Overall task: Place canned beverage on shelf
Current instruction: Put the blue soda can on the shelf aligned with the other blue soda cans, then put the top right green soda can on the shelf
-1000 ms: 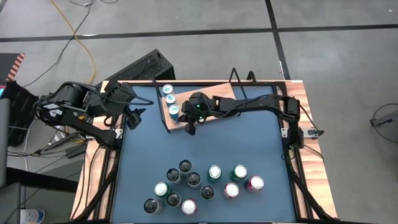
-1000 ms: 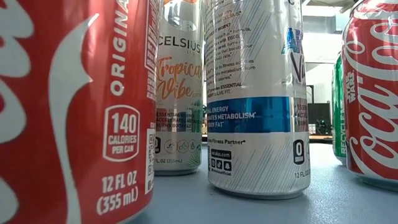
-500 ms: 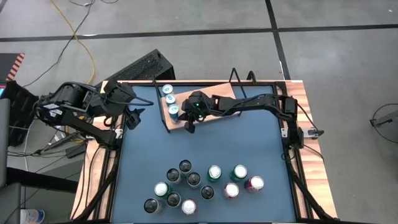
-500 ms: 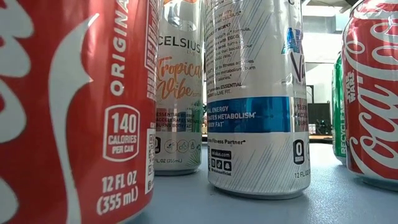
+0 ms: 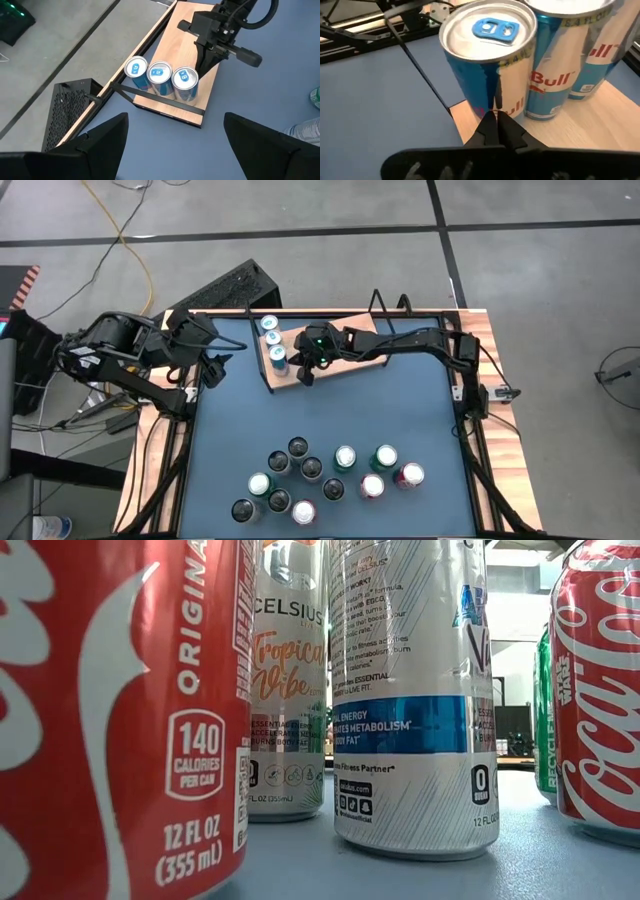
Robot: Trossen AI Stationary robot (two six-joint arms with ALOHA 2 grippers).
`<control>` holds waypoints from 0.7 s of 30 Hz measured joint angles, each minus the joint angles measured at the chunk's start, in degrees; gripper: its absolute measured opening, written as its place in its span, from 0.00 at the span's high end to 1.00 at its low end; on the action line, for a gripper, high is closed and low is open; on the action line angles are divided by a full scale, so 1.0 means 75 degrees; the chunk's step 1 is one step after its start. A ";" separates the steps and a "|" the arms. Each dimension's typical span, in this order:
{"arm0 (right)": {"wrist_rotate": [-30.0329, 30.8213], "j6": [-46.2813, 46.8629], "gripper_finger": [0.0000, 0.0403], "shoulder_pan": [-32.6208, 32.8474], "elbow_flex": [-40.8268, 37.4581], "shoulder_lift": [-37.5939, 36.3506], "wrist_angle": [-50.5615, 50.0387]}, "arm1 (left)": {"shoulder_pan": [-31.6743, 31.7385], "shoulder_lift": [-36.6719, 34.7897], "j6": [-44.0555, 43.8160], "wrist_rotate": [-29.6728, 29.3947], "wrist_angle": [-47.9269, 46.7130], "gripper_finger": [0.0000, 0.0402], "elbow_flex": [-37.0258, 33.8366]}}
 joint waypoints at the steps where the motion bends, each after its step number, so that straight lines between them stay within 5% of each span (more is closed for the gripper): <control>1: -0.0003 0.0004 1.00 0.0024 -0.0001 -0.0076 -0.0093 | 0.0000 0.0000 0.0000 0.0000 0.0000 0.21 0.0000; 12: 0.0015 -0.0381 1.00 0.0107 0.0017 -0.0927 -0.0729 | 0.0000 -0.0230 -0.0019 -0.0143 0.0200 0.21 -0.0581; 21: 0.1079 -0.0676 1.00 0.0001 -0.0006 -0.1160 -0.0959 | -0.0002 -0.0990 0.0070 0.0014 0.2459 0.21 -0.2864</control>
